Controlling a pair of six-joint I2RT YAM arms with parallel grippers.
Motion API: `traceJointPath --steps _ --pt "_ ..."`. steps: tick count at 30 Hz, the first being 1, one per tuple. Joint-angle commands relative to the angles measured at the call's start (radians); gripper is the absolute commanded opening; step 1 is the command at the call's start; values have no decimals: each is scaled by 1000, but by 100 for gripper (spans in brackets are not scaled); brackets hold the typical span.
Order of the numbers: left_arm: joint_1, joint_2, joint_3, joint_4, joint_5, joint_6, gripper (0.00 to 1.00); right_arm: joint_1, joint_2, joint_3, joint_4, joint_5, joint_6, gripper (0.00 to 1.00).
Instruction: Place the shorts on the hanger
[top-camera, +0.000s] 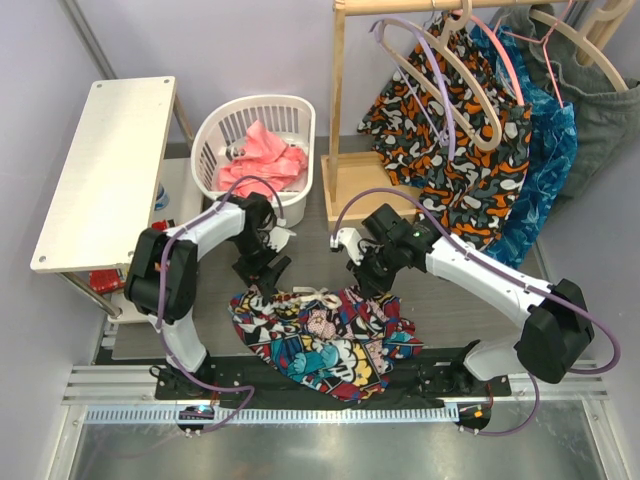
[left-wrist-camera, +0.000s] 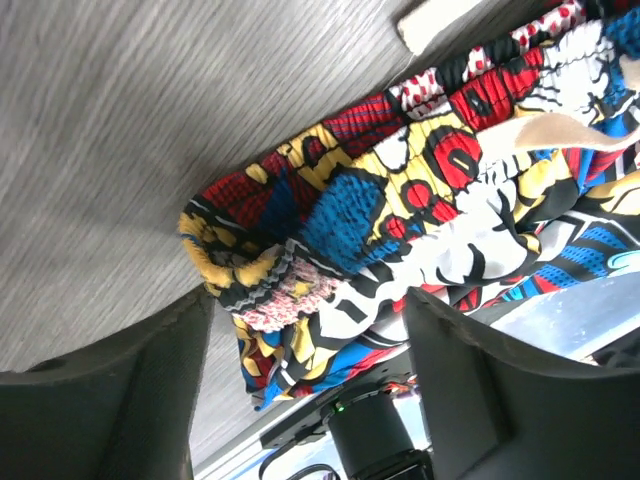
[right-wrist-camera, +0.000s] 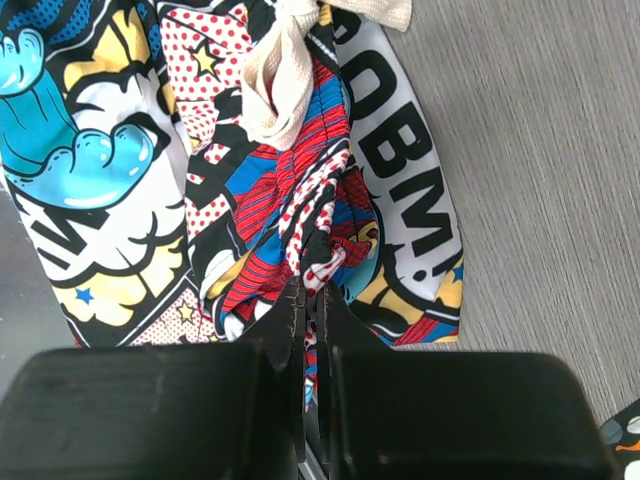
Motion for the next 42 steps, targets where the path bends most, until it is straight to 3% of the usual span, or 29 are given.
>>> traceJointPath --steps 1,4,5,6,11,14,17,20,23,24,28,31,34,38,42 --pt "11 46 37 22 48 -45 68 -1 -28 39 -26 24 -31 1" --pt "10 42 37 16 63 -44 32 -1 -54 57 -41 45 -40 1" --pt "10 26 40 16 69 -45 10 -2 -64 63 -46 53 -45 1" --pt "10 0 60 11 72 -47 1 -2 -74 77 -58 59 -45 1" --pt "11 -211 262 -90 105 -65 0 -10 -153 177 -84 158 -42 1" --pt "10 -273 481 -153 137 -80 0 -27 -180 307 -89 223 -41 1" --pt "9 -267 720 -195 155 -90 0 -30 -185 473 -87 307 -52 1" --pt "4 -188 1069 -288 181 -123 0 -31 -176 672 -87 366 -55 1" --pt "-16 -114 1305 -348 218 -136 0 -31 -164 810 -96 435 -64 1" --pt "-29 -116 1319 -343 224 -133 0 -31 -164 836 -102 449 -81 1" --pt "-63 -225 1166 -281 275 -73 0 -31 -194 869 -135 473 -123 1" --pt "-72 -329 899 -241 296 -1 0 -31 -275 745 -145 446 -164 1" --pt "-74 -432 641 -158 273 68 0 -30 -406 422 -87 398 -202 1" --pt "-83 -517 352 -17 204 136 9 -33 -512 118 -1 328 -261 1" --pt "-103 -488 195 34 194 220 2 -31 -523 -76 147 361 -314 1"
